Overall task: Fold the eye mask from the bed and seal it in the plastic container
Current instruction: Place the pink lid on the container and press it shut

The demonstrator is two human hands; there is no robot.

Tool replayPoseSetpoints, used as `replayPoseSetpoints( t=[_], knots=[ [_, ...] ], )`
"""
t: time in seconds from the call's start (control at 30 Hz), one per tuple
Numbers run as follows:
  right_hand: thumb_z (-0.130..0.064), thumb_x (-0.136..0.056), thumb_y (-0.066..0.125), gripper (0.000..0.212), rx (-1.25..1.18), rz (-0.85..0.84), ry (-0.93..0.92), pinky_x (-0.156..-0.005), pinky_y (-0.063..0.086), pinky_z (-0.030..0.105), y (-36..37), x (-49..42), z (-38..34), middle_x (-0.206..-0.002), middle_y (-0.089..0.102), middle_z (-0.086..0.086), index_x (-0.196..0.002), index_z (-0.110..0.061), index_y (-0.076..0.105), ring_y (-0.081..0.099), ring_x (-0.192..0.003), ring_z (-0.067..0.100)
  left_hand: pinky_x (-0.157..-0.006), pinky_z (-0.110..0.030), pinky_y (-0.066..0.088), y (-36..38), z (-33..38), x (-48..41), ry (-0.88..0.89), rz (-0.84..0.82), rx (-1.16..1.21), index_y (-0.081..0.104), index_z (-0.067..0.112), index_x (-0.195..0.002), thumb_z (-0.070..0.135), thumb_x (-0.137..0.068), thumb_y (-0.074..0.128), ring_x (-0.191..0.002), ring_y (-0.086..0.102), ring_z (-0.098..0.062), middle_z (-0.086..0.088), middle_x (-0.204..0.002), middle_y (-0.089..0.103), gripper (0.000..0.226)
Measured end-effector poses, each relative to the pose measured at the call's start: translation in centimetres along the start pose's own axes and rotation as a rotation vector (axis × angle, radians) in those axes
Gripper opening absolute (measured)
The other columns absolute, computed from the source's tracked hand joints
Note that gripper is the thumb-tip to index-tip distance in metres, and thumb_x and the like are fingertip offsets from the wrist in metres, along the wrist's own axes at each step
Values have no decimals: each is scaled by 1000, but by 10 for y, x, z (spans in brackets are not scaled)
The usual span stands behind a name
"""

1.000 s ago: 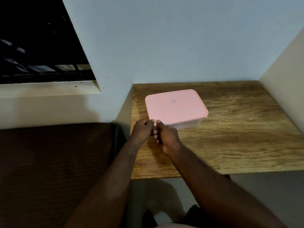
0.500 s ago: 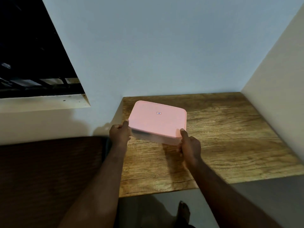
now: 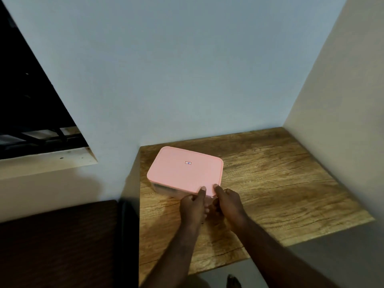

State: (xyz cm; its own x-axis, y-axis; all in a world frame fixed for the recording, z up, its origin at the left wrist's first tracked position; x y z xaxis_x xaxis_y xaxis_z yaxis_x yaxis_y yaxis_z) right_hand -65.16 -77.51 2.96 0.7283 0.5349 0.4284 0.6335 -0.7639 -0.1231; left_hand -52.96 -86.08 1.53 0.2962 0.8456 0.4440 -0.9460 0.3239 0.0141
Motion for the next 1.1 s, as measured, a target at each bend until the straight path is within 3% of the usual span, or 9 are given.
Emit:
replayPoseSetpoints(
  t=[0.2,0.3,0.57,0.63,0.77,0.9,0.97,1.1],
  knots=[
    [-37,-95,61,43,-49,-36,-25,-51,49,29,10,2,4,-71,71,18,-93,6,64,67,-58,26,-45,-25,46,6,3,2,44,-16,3,69,7,-72,38,-85,70,-48,59,-14,-3,-55,65,34],
    [-34,-96,60,41,-48,-15,-45,-50,47,29,11,2,3,-66,66,14,-87,5,62,62,-54,21,-44,-24,45,7,6,3,63,-36,-6,66,9,-65,35,-88,68,-45,56,-13,-1,-51,62,35],
    [-32,-95,61,33,-100,15,6,-45,45,25,12,7,7,-58,65,6,-80,-3,64,60,-48,17,-45,-23,46,8,10,4,37,-67,-55,66,8,-84,32,-92,62,-50,58,-12,-2,-63,63,25],
    [-32,-95,60,32,-105,-10,22,-41,42,22,16,14,11,-55,66,4,-80,-5,67,60,-44,14,-46,-23,46,3,10,0,10,-126,-85,66,8,-90,31,-91,61,-51,57,-12,-1,-63,63,23],
    [-38,-91,64,37,-91,-146,62,-40,38,22,26,29,25,-57,63,7,-85,-2,69,55,-43,17,-46,-23,40,-22,8,-10,-81,-333,-194,60,11,-73,28,-89,65,-43,47,-13,1,-51,52,23],
    [-51,-89,63,49,-87,38,25,-41,38,24,0,30,30,-54,60,8,-72,-6,68,52,-43,18,-48,-23,45,-58,22,-20,-136,-487,-348,63,12,-71,26,-86,71,-46,49,-14,-3,-55,55,22],
    [-56,-89,60,55,-52,91,-11,-43,39,26,-15,26,25,-53,59,10,-65,-6,65,52,-44,20,-50,-24,48,-77,32,-25,-125,-464,-406,64,12,-72,27,-85,73,-48,52,-14,-3,-57,58,22],
    [-51,-93,56,51,15,-30,-38,-42,37,25,-11,23,15,-57,58,13,-69,-6,62,52,-47,22,-53,-26,48,-96,43,-28,-29,-319,-393,65,10,-76,31,-84,74,-51,56,-13,-6,-63,64,24]
  ],
)
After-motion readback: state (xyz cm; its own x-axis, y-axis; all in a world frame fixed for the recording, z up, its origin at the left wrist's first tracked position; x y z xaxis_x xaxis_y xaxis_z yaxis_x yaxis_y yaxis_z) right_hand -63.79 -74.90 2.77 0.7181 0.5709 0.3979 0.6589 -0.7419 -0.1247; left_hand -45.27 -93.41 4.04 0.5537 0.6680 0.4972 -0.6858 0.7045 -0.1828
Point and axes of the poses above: each hand's wrist, its own x-axis away from the middle knuckle, its own y-axis out of the palm, z = x × y, the point moved 8 cm from there along -x, towards the middle knuckle
